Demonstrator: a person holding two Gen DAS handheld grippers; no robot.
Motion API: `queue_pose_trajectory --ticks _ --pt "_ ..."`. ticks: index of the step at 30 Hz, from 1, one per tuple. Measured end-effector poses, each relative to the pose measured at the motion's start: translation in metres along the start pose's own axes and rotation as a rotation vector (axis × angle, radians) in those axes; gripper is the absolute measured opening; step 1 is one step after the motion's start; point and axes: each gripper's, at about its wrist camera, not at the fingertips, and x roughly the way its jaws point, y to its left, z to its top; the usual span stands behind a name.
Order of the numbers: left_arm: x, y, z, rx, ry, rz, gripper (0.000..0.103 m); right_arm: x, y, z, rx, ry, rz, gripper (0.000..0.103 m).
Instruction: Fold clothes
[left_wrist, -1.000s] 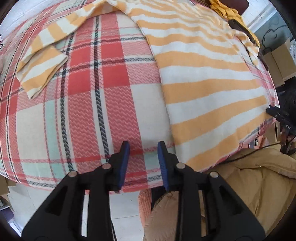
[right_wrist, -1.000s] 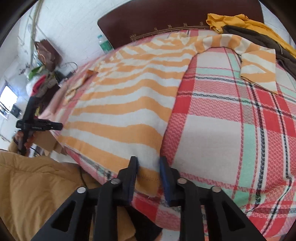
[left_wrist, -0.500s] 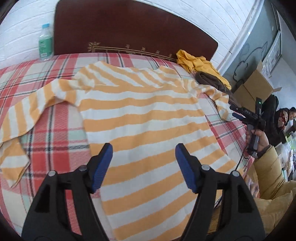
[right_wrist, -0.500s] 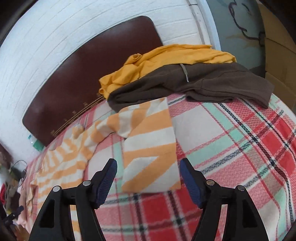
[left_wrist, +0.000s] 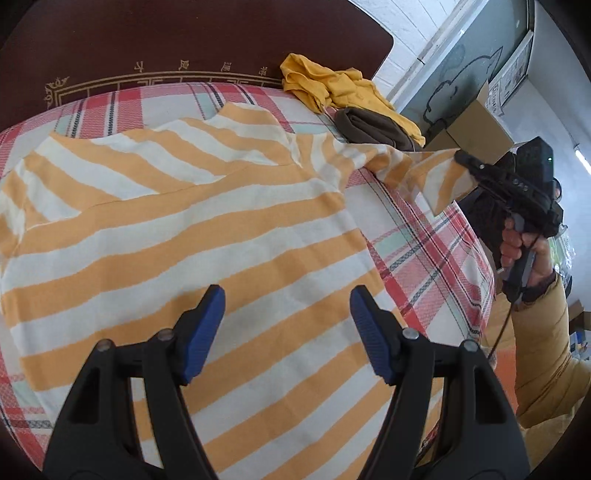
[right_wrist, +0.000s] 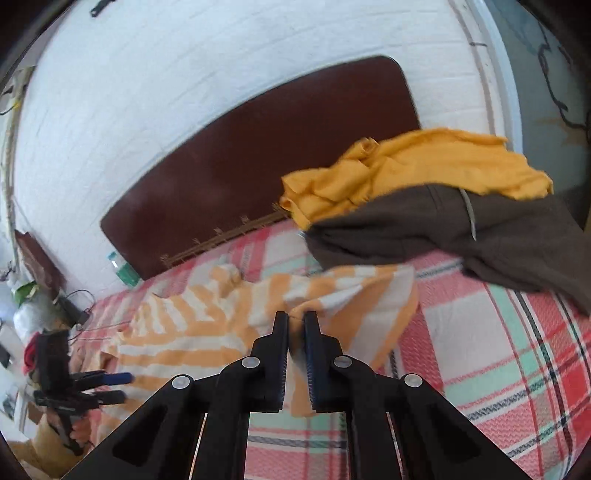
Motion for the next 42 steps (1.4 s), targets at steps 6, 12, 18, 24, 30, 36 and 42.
queue_pose_trajectory --ticks 6,12,18,24,30,36,42 --pt "-0.007 0.003 0.007 -0.018 -0.042 -0.112 0.071 0.022 0.088 0.032 -0.143 0.027 0.181 0.008" --pt "-0.039 0.032 -0.001 -0.073 -0.112 -0.121 0.072 0.111 0.188 0.028 -0.284 0.225 0.354 0.008" --pt "-0.062 0.079 -0.021 -0.150 -0.123 0.021 0.073 0.203 0.234 -0.023 -0.257 0.480 0.448 0.022" --pt "-0.055 0.090 -0.025 -0.134 -0.084 0.080 0.074 0.203 0.199 -0.053 -0.170 0.514 0.402 0.048" --pt "-0.022 0.082 -0.002 -0.053 -0.041 0.166 0.074 0.165 0.127 -0.049 -0.030 0.401 0.287 0.053" --pt "-0.024 0.103 0.020 -0.107 -0.079 0.252 0.074 0.157 0.069 -0.026 0.113 0.309 0.181 0.055" --pt "-0.011 0.115 0.037 -0.092 -0.026 0.215 0.073 0.178 0.050 -0.004 0.177 0.248 0.172 0.055"
